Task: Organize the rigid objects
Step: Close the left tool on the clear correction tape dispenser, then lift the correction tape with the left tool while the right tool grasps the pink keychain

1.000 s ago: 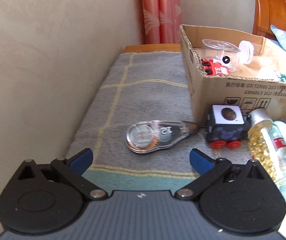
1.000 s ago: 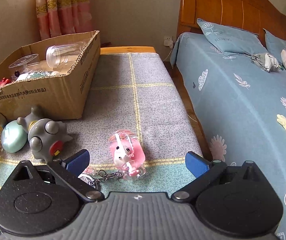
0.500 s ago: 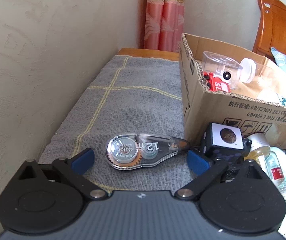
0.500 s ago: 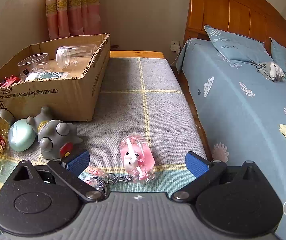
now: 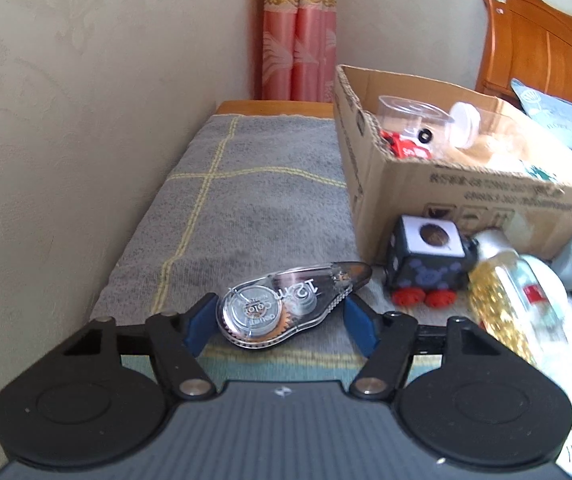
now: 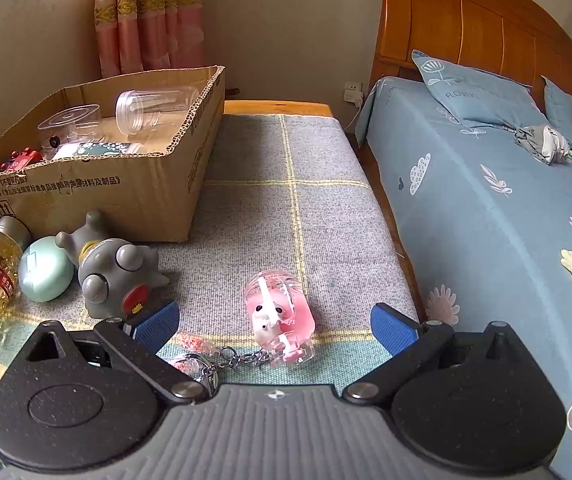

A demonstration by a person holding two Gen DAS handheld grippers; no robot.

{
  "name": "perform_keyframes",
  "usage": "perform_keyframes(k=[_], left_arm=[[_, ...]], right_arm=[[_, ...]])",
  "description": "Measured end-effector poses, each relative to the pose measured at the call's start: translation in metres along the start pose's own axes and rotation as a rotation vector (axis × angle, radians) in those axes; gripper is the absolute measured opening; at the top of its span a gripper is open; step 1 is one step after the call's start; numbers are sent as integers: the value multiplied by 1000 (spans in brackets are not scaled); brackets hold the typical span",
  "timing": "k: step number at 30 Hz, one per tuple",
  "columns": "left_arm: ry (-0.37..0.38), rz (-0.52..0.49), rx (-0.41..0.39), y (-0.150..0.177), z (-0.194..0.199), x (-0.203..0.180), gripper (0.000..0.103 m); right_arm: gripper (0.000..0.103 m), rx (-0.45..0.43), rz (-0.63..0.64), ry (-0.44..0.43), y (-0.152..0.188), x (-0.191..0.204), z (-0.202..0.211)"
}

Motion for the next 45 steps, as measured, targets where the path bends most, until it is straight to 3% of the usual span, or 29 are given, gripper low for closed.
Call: perform_keyframes(k=[8, 10, 15, 20, 28, 33, 35, 45], left_arm=[[138, -146, 23, 22, 27, -15, 67], [134, -154, 24, 23, 30, -15, 68], [118, -136, 18, 19, 37, -20, 87], [132, -136, 36, 18, 38, -25, 89], [127, -122, 41, 21, 38, -24, 89], [128, -117, 38, 21, 38, -23, 89], [128, -119, 39, 21, 38, -24, 89], [129, -135, 38, 21, 42, -29, 89]], right_arm=[[103, 7, -3, -11, 3, 0, 0], [103, 13, -9, -15, 5, -1, 0], [103, 41, -31, -16, 9, -3, 2], [103, 52, -54, -19, 14, -6, 4], [103, -32, -28, 112, -14, -47, 15], [103, 52, 72, 214, -4, -59, -5], [103, 81, 100, 173, 4, -52, -7], [103, 65, 248, -77, 7, -1, -1]])
Point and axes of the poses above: each gripper's, at about its wrist camera, not at the fingertips, and z roughly against the way its jaws point, x to its left, y to its underside, the point moved 4 cm from there along -z, roughly the way its jaws point, and after that the axes turned 4 degrees about -x, right-handed, at the moved point
